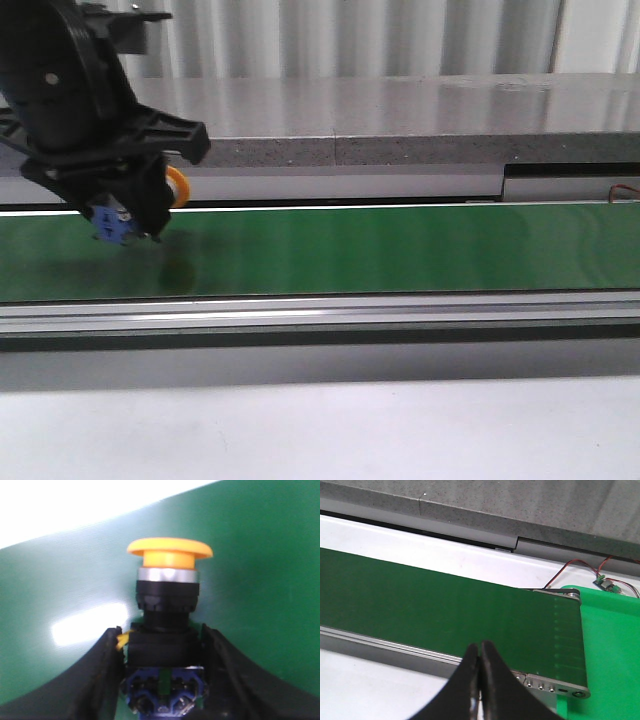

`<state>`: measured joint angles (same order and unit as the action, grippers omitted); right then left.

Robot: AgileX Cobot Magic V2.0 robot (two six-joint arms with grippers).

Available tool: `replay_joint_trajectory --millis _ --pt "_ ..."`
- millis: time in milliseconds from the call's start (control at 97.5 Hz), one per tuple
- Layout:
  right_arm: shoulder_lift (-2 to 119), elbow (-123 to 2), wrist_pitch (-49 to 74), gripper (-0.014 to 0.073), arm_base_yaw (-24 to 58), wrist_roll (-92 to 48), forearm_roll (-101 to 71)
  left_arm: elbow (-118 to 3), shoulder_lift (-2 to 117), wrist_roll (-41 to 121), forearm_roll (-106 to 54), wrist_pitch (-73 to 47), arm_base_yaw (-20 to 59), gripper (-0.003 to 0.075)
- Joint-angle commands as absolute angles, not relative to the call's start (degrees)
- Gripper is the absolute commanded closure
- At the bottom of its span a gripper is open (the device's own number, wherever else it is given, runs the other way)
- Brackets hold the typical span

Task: Move button from right to left
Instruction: 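Carry the button into the blue tray and open the left gripper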

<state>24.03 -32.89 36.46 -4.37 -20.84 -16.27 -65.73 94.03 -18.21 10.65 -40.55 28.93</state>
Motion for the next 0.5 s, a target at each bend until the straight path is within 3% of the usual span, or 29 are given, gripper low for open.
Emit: replay_joint_trajectory --millis 0,21,236,492 --pt "24.17 -34.38 32.35 0.0662 -4.33 -21.13 -16.85 -67.27 88.05 -18.05 12.99 -42.29 26.51 0.0740" --pt "24.17 -34.38 32.35 0.0662 -4.33 -21.13 -16.85 -66.15 82.93 -15.19 13.61 -44.02 21.83 0.0740" --pt "24.17 -34.38 32.35 0.0662 -4.33 -21.13 -16.85 -62.56 74.99 -8.53 12.35 -44.58 9.34 0.0740" --pt "24.17 -34.38 32.35 0.0662 -4.33 -21.13 -16.85 -58.22 73.21 6.10 3.47 -41.91 -9.67 0.0740"
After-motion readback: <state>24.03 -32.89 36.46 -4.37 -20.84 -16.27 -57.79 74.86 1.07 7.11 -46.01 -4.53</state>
